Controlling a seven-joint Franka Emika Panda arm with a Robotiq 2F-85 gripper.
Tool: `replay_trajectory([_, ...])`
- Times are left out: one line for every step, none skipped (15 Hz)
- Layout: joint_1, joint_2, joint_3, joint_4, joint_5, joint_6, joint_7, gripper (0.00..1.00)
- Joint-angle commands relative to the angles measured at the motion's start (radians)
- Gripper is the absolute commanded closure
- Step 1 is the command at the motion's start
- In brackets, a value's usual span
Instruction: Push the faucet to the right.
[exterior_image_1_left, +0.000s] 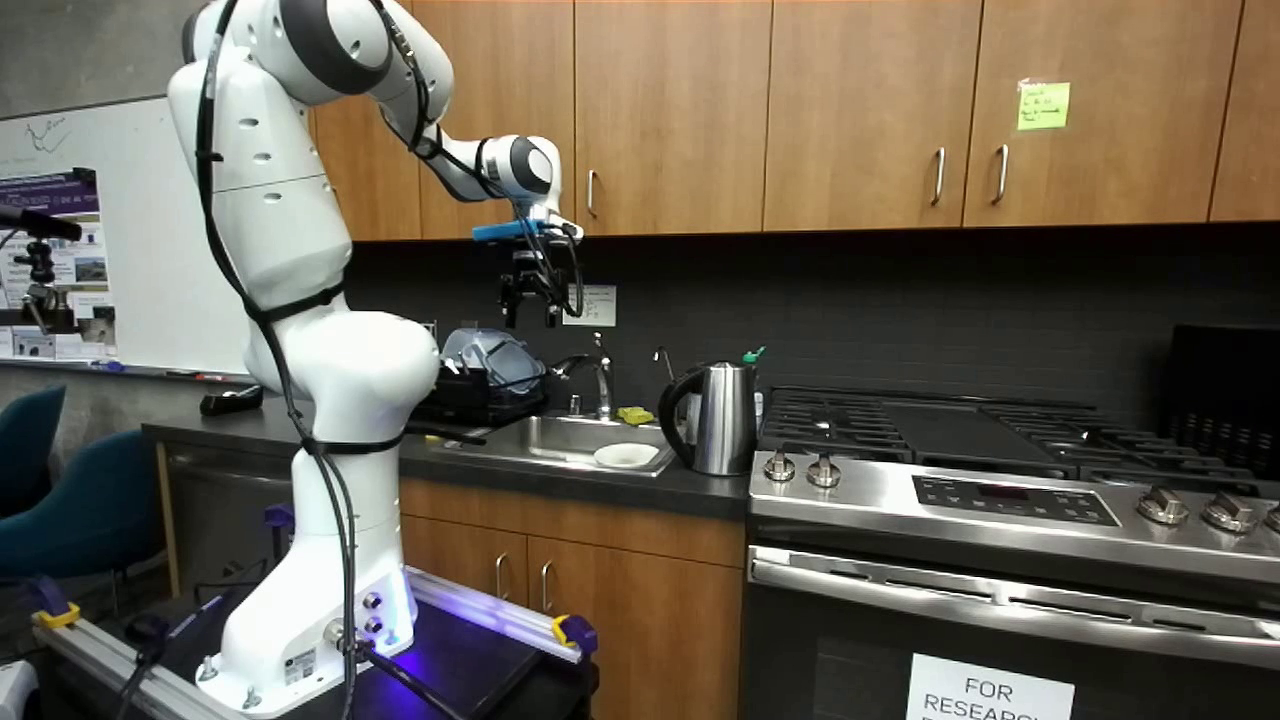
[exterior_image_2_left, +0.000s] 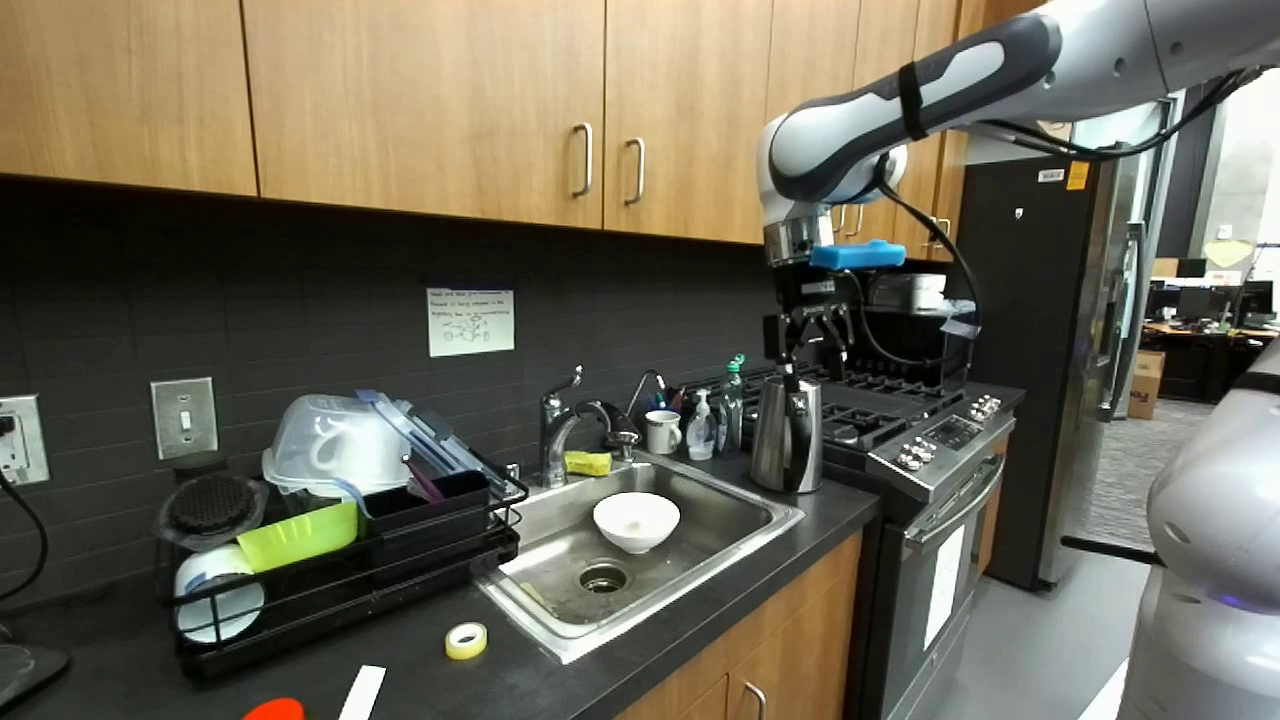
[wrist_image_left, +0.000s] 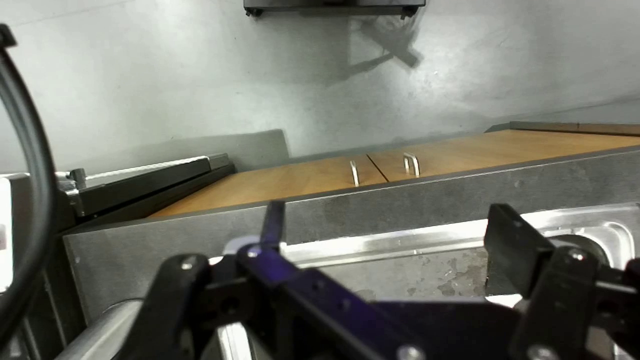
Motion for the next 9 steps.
replay_trajectory([0.012, 0.02, 0.008, 0.014, -0.053, 0.002, -0.016, 0.0])
replay_trajectory([0.016, 0.024, 0.009, 0.014, -0.064, 0.014, -0.03, 0.0])
replay_trajectory([0.02, 0.029, 0.01, 0.015, -0.074, 0.026, -0.04, 0.0])
replay_trajectory([0.023, 0.032, 0.011, 0.014, -0.082, 0.037, -0.045, 0.0])
replay_trajectory([0.026, 0.033, 0.01, 0.014, -0.083, 0.051, -0.048, 0.0])
replay_trajectory([0.028, 0.031, 0.008, 0.008, -0.08, 0.073, -0.048, 0.0])
replay_trajectory([0.03, 0.026, 0.004, 0.001, -0.072, 0.1, -0.045, 0.0])
replay_trajectory([0.03, 0.022, 0.001, -0.006, -0.061, 0.125, -0.041, 0.0])
replay_trajectory([0.029, 0.009, -0.007, -0.022, -0.042, 0.163, -0.041, 0.0])
